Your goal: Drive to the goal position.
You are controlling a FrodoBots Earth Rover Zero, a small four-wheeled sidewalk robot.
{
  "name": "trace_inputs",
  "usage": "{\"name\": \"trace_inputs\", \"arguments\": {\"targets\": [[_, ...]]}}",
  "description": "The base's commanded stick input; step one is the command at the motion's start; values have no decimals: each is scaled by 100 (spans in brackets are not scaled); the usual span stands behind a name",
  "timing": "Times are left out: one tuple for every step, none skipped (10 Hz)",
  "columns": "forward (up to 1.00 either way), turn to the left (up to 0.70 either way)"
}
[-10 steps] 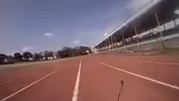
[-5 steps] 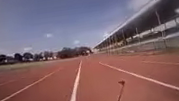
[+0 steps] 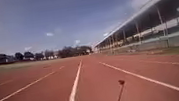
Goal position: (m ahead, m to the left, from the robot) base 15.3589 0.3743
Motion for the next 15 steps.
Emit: {"name": "trace_inputs", "arguments": {"targets": [[70, 0], [70, 0], [70, 0], [70, 0], [70, 0], [70, 0], [70, 0], [70, 0], [70, 0], [70, 0], [70, 0], [70, 0], [70, 0], [70, 0], [70, 0]]}}
